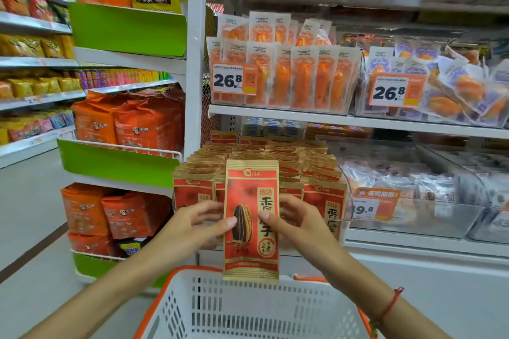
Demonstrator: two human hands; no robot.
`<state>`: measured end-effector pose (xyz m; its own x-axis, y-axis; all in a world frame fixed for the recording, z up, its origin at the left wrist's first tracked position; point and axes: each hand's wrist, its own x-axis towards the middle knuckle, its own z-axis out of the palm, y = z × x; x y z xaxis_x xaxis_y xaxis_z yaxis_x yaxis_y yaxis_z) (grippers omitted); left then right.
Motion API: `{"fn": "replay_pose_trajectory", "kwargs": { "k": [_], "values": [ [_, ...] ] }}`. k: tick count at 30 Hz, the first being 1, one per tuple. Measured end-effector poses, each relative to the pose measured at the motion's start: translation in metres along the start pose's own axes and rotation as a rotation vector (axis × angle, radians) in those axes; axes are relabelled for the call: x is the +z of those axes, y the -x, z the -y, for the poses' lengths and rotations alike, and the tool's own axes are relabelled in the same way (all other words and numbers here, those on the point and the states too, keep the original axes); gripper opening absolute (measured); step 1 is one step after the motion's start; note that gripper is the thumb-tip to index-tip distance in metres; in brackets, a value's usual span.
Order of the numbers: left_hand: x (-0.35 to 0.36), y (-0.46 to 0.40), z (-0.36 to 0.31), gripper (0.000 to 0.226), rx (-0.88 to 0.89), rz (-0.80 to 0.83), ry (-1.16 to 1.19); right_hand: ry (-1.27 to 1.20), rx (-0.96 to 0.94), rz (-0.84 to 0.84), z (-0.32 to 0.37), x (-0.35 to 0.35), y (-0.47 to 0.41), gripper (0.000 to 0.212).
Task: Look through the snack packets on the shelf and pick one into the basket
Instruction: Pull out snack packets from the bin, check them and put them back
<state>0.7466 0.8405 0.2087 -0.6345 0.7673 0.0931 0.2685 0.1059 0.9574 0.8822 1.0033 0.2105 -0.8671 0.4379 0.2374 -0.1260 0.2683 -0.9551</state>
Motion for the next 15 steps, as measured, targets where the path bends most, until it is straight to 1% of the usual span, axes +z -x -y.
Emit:
{"fn": "replay_pose_trajectory", "kwargs": {
  "k": [2,4,5,7,9,10,12,15],
  "values": [
    [0.001,0.0,0.003,0.036,-0.04,0.001,0.013,0.0,0.012,0.003,-0.004,0.002,-0.001,0.024],
    [0.003,-0.001,0.005,0.031,-0.052,-0.032,0.038,0.012,0.027,0.014,-0.009,0.005,-0.002,0.028],
    [0.004,-0.001,0.006,0.03,-0.055,-0.061,0.052,0.031,0.036,0.033,-0.012,0.006,-0.002,0.033],
    [0.005,-0.002,0.006,0.029,-0.057,-0.115,0.078,0.097,0.045,0.088,-0.016,0.005,-0.002,0.05],
    [0.006,-0.003,0.006,0.028,-0.068,-0.136,0.088,0.152,0.062,0.146,-0.019,0.002,-0.002,0.068],
    [0.006,-0.003,0.007,0.027,-0.078,-0.132,0.088,0.167,0.074,0.166,-0.02,0.0,-0.001,0.073],
    [0.008,-0.005,0.006,0.026,-0.088,-0.103,0.071,0.178,0.093,0.164,-0.02,-0.005,-0.001,0.073],
    [0.011,-0.005,0.007,0.023,-0.087,-0.053,0.051,0.196,0.112,0.095,-0.018,-0.007,0.0,0.052]
  ]
}}
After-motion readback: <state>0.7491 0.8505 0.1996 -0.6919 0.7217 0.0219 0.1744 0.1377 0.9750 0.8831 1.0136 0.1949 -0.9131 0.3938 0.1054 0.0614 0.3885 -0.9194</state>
